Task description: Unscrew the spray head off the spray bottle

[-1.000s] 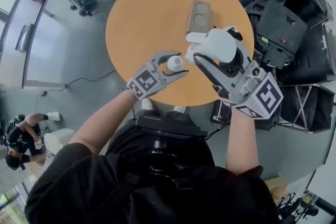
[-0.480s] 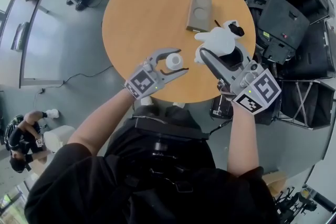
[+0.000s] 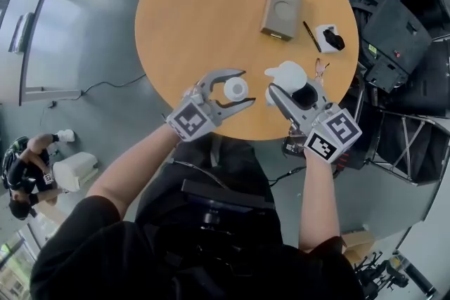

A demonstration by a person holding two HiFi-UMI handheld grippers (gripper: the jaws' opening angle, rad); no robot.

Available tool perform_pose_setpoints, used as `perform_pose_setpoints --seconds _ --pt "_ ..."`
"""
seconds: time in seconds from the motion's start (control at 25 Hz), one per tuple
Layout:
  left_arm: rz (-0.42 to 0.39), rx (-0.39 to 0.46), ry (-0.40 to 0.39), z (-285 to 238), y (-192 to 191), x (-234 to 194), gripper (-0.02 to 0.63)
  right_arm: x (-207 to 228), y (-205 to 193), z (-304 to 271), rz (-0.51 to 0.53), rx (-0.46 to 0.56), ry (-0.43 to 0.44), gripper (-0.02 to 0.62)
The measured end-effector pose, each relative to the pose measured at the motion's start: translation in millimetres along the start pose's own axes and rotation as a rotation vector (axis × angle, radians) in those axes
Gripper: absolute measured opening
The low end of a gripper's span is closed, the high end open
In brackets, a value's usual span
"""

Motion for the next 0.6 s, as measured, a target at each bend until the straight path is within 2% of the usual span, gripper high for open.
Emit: perform_pose_setpoints --seconds 0.36,0.6 --pt "0.060 -0.017 0.012 -7.9 -95.4 -33.6 0.304 74.1 -115.3 -38.3 -0.159 -0.140 -0.050 0.206" --pt "0.053 -0.046 0.004 -12.3 -162.8 -44.9 0.305 121.0 -183.8 -60.7 -0.223 -0.256 -0.080 0.206"
Point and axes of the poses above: the fingertips, and each gripper's own axes: z backward along the fingers, x to its right, y out of its top, the point moved 9 cm from there along z, backward along the fingers, and after that the axes turned 11 degrees about x, right-handed, at the moved point
